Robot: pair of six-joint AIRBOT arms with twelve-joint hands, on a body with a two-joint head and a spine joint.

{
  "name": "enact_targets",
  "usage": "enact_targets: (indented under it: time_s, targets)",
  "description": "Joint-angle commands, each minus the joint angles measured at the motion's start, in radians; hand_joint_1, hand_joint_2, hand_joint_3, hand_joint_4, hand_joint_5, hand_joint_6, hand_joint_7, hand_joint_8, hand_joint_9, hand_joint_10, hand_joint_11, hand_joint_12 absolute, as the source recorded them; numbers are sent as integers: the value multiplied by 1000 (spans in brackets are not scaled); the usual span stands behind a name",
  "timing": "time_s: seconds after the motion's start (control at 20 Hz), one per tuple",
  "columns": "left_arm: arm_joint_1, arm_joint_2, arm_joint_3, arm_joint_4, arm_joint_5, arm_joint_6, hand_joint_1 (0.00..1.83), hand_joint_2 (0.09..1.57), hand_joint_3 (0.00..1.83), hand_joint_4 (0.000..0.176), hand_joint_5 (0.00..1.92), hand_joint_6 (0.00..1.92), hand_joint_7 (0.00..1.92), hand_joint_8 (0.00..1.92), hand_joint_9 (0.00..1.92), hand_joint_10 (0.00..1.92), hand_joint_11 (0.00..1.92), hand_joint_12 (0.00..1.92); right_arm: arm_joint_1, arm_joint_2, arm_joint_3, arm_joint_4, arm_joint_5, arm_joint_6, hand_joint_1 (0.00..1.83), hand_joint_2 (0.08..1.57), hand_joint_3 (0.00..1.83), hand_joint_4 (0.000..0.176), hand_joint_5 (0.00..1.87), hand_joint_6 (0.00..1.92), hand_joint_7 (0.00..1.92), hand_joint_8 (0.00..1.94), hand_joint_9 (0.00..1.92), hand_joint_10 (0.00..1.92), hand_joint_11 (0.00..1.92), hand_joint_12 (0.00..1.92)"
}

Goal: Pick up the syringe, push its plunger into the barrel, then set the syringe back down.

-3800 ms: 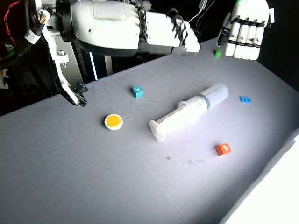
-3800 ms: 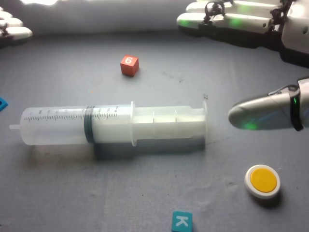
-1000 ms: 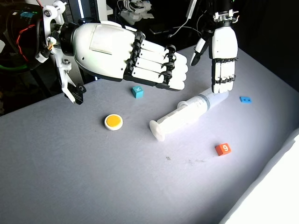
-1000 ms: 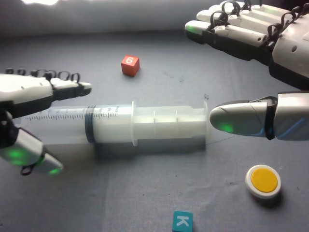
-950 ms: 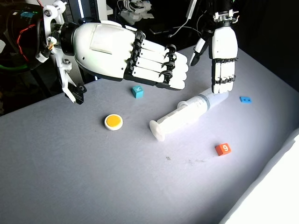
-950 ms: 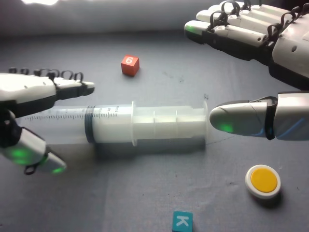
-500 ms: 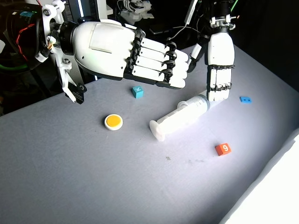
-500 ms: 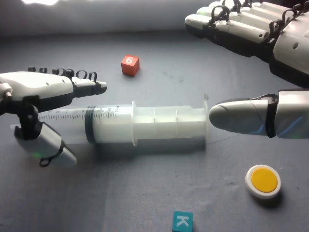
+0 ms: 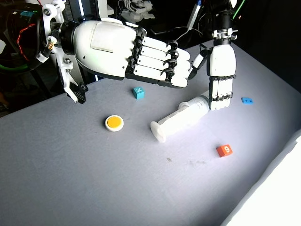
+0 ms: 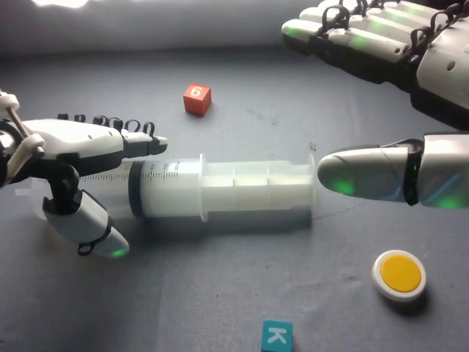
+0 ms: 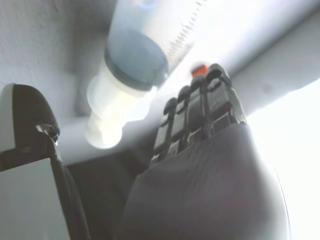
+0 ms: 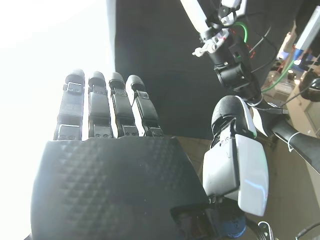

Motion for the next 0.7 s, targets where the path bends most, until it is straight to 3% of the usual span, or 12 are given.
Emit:
enact_targets:
  time_s: [0.0, 0.4, 0.65]
  targets:
    - [-3, -9, 13, 15, -29, 1, 1120, 903, 2, 0, 0, 0, 0, 0, 0, 0, 0, 0, 5, 3, -3, 1, 135, 10, 5, 1105, 0, 0, 32, 1, 0, 0, 0, 0, 0, 0]
    - [25, -86, 113, 15, -16, 1, 1114, 915, 7, 0, 0, 0, 0, 0, 0, 0, 0, 0, 5, 3, -3, 1, 148, 24, 0, 1105, 0, 0, 42, 2, 2, 0, 0, 0, 0, 0]
    - [42, -113, 132, 15, -23, 1, 1048, 935, 15, 0, 0, 0, 0, 0, 0, 0, 0, 0, 5, 3, -3, 1, 150, 26, 0, 1108, 0, 0, 33, 0, 1, 0, 0, 0, 0, 0]
